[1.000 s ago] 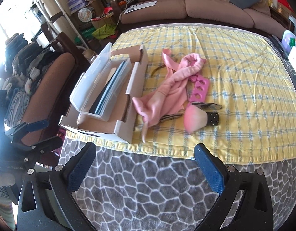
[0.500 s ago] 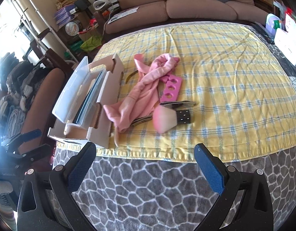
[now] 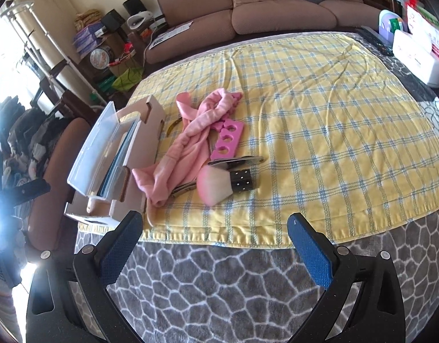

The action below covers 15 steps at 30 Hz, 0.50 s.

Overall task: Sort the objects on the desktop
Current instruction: 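Withdraw both grippers from the box and move toward the pink brush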

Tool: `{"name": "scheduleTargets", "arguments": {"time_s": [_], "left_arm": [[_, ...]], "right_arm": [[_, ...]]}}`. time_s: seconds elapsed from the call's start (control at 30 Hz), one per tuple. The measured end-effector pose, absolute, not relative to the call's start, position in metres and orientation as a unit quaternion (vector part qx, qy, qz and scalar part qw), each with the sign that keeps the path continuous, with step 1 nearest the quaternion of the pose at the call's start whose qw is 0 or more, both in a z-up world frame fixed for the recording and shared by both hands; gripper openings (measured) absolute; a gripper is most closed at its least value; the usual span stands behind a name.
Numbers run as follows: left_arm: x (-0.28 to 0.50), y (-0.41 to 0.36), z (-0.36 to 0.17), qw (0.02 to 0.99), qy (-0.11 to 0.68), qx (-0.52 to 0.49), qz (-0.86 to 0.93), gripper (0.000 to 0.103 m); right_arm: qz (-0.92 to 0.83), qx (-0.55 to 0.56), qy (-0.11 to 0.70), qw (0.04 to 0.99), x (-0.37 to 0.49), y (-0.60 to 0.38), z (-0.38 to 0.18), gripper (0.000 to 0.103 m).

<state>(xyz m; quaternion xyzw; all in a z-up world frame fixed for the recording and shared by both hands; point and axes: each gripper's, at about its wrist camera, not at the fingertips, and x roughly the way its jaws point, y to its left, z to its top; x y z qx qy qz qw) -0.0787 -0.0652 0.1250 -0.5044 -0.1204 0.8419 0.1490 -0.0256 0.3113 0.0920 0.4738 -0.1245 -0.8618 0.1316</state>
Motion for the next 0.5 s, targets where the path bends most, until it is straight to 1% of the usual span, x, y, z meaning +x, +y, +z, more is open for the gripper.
{"name": "scheduleTargets", "arguments": {"time_s": [0.07,0.13,0.2,0.3,0.37,0.5], "left_arm": [[-0.087,-0.070,0.125,0.162,-0.143,-0.503,0.837,0.101],[-0.095,-0.072,0.123,0.172,-0.159,-0.504,0.831,0.094],[-0.105,-0.070,0.119,0.174,-0.159,-0.507,0.829,0.086],[-0.117,-0.061,0.111,0.194,-0.170,-0.515,0.817,0.078],[-0.125,-0.056,0.105,0.201,-0.185,-0.522,0.808,0.078],[-0.136,-0.044,0.095,0.203,-0.187,-0.531,0.801,0.078]], "right_arm": [[-0.860,0.475,-0.129,0.133,-0.028,0.313,0.088,0.102],[-0.859,0.477,-0.130,0.135,-0.030,0.313,0.083,0.102],[-0.857,0.480,-0.130,0.137,-0.033,0.312,0.077,0.102],[-0.855,0.483,-0.131,0.140,-0.035,0.310,0.067,0.102],[-0.852,0.486,-0.132,0.143,-0.037,0.309,0.060,0.102],[-0.848,0.493,-0.130,0.147,-0.039,0.308,0.050,0.102]]}}
